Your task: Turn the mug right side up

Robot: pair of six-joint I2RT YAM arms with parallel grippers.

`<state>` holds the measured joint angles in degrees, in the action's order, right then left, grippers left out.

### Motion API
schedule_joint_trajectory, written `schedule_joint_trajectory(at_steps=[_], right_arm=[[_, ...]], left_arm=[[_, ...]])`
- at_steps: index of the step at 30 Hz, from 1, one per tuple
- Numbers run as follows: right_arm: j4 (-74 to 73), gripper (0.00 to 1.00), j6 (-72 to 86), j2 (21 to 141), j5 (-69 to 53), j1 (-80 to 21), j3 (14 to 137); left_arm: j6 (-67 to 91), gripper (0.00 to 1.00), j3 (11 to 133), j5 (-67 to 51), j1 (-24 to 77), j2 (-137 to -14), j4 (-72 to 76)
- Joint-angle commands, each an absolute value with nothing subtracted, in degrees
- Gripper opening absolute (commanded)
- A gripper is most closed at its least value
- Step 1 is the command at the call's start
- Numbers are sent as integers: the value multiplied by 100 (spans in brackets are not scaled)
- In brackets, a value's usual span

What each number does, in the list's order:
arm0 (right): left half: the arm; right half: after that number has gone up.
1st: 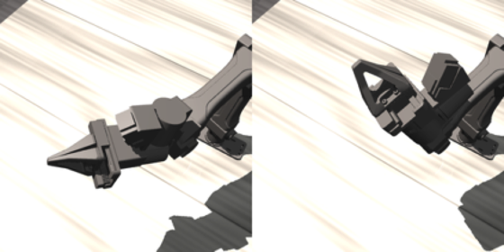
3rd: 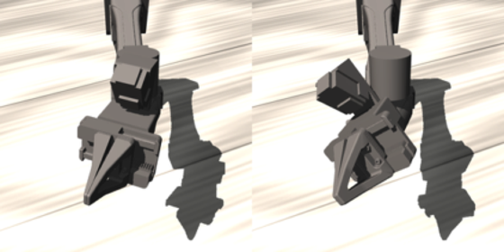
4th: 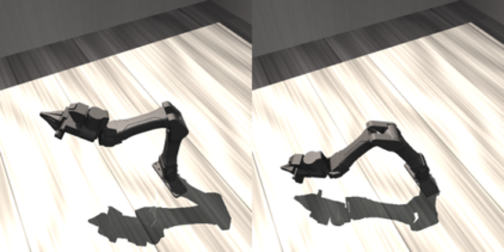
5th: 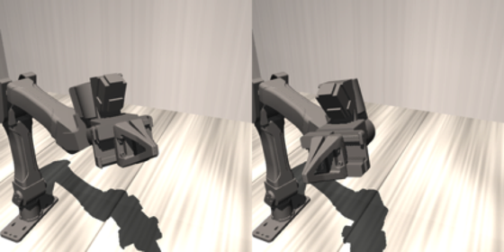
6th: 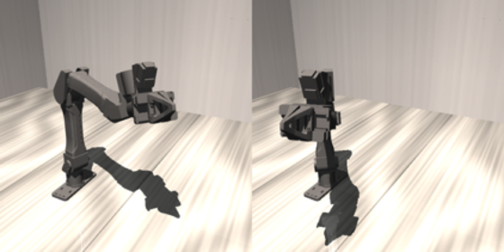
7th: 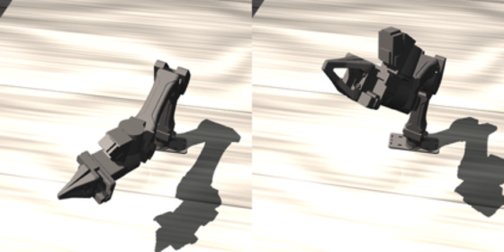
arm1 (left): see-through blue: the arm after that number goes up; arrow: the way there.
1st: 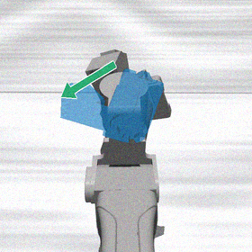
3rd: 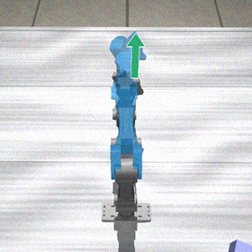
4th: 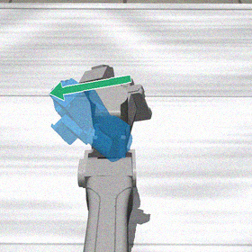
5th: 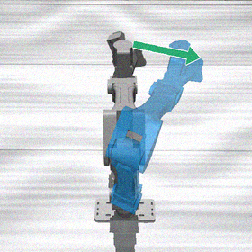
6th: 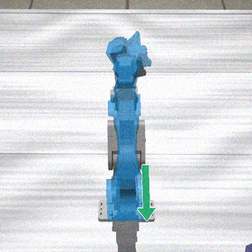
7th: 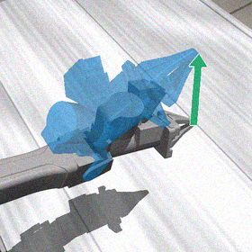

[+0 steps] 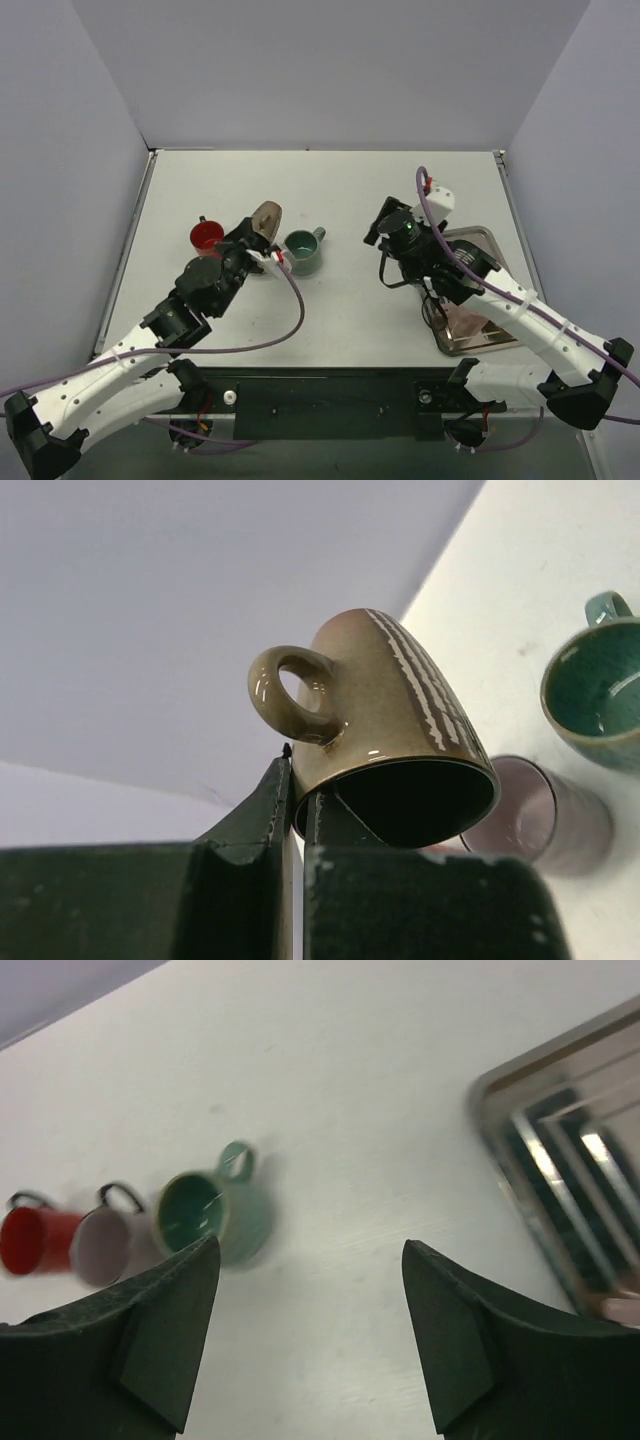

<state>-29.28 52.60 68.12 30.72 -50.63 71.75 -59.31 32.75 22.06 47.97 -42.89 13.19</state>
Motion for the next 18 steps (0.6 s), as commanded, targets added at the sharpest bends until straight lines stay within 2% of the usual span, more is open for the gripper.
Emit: schedule_joint_trajectory(at_steps=[1, 3, 4, 5, 8, 13, 18], right_arm=[[-4191, 69, 5281, 6338, 5834, -4773, 6751], [-4429, 69, 5615, 6285, 5845, -4606, 6488], [-4482, 70, 5747, 6284, 5845, -4605, 6434], [-4526, 71, 5809, 6284, 5801, -4605, 6373], [-4824, 71, 6124, 6363, 5556, -4614, 6328], [-5194, 72, 6993, 6311, 5502, -4763, 5935], [-5290, 72, 7618, 6345, 5510, -4886, 5388]], left_arm=[[-3843, 0, 5023, 3023, 4624, -4490, -3233], [-3429, 0, 5595, 2588, 4221, -4832, -4553], [-3306, 0, 5738, 2314, 3688, -4964, -4944], [-3313, 0, 5983, 1572, 3404, -5270, -5662], [-3742, 0, 6100, 546, 1983, -5879, -6502], [-4508, 0, 5529, 1, 522, -6809, -6250], [-4588, 0, 5668, -466, -219, -8083, -5863]])
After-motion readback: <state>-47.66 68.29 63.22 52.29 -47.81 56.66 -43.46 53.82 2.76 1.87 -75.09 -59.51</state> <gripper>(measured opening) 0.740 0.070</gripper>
